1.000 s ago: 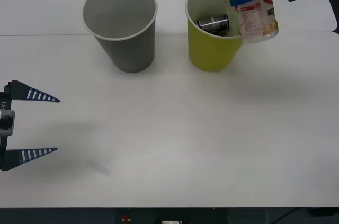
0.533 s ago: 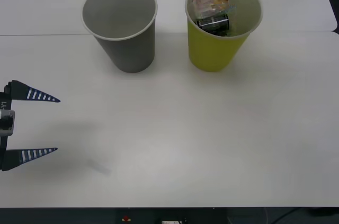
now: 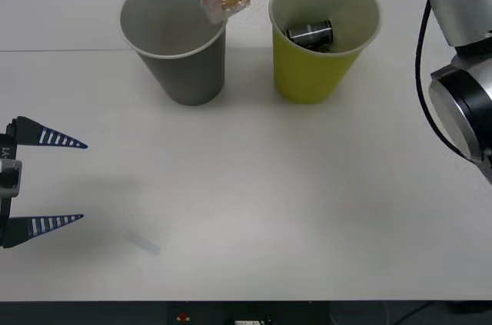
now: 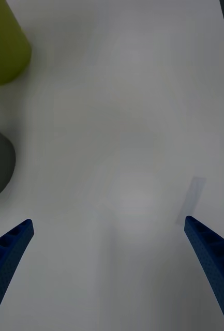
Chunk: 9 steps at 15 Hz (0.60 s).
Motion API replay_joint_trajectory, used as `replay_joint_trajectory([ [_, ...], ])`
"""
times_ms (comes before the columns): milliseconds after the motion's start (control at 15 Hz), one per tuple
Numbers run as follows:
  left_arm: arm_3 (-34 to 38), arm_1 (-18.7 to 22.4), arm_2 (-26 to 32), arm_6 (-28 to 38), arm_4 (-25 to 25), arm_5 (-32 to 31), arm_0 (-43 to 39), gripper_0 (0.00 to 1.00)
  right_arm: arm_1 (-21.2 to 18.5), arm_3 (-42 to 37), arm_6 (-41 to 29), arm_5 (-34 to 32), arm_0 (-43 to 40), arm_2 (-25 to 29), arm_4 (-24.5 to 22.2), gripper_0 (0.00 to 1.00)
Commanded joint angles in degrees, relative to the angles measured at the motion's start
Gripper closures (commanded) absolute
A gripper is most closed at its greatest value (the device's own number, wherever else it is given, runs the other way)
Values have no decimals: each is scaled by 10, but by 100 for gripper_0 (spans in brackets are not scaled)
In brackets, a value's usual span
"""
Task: Put the can into the green bin and the plastic bottle into the gray bin
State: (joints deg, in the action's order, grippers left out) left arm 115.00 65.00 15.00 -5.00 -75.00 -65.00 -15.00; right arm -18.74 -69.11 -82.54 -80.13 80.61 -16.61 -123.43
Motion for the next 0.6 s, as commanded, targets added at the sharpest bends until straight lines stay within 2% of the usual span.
replay_joint_trajectory([
  [67, 0, 0, 0, 0, 0, 0, 0, 0, 35, 56, 3, 53, 20, -24, -14, 100],
  [267, 0, 0, 0, 0, 0, 0, 0, 0, 59, 101, 6, 115, 32, -58, -23, 100],
  [600, 0, 0, 0, 0, 0, 0, 0, 0, 73, 136, 6, 210, 32, -100, -27, 100],
])
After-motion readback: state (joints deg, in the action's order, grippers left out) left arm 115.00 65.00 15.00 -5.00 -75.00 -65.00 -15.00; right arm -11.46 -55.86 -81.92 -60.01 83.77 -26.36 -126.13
